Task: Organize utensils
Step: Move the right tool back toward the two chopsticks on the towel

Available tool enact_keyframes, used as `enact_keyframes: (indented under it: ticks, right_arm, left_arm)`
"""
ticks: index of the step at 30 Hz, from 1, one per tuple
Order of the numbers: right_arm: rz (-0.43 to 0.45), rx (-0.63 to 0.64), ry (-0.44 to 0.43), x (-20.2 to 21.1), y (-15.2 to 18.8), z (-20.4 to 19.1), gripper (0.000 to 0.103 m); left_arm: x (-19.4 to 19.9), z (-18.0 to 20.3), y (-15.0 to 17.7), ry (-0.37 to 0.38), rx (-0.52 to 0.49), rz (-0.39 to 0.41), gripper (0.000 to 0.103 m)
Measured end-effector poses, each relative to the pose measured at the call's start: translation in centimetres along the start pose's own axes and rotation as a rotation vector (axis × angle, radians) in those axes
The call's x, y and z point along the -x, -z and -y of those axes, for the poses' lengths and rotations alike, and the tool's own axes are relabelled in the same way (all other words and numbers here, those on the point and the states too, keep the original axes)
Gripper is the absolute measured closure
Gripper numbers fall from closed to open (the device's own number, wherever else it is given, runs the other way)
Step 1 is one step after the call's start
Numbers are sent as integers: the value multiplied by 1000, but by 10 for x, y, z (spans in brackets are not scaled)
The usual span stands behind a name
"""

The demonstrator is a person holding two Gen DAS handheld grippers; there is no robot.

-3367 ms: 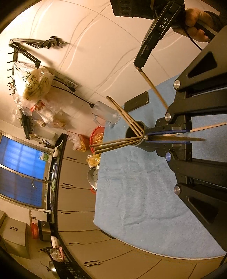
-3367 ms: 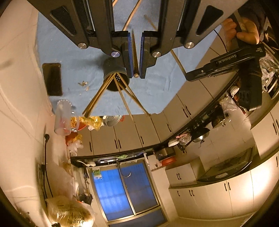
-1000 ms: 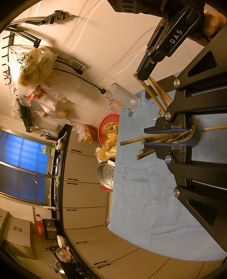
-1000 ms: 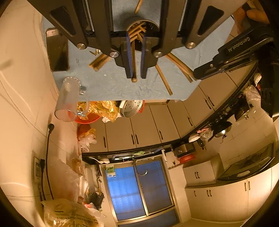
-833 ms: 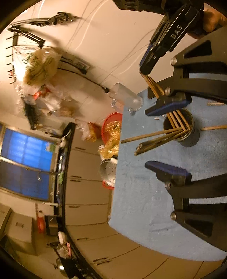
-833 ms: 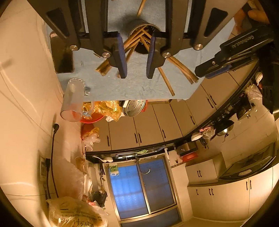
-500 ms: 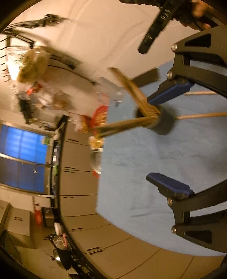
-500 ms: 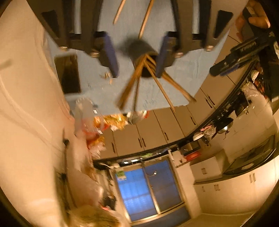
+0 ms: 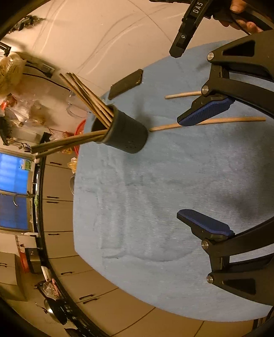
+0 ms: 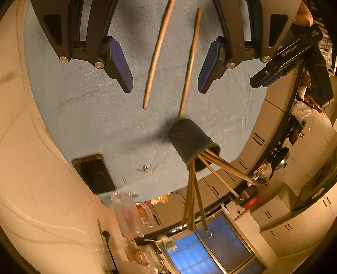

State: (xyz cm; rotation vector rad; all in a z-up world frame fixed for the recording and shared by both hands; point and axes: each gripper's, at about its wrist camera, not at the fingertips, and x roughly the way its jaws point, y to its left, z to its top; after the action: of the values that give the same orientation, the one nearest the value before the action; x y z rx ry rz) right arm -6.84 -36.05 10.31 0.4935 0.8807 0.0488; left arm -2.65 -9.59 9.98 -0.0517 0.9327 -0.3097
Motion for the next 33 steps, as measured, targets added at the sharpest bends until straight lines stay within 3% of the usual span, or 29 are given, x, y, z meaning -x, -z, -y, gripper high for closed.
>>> enact_keyframes:
  ticks: [22, 33]
  right_arm:
    - [-51, -43, 11, -23, -1, 17, 36]
    - [-76, -78, 17, -39, 1, 32, 41]
  left_arm:
    - [-26, 8, 2, -13, -18, -60, 21]
    - [-52, 23, -14, 26, -55, -85, 21]
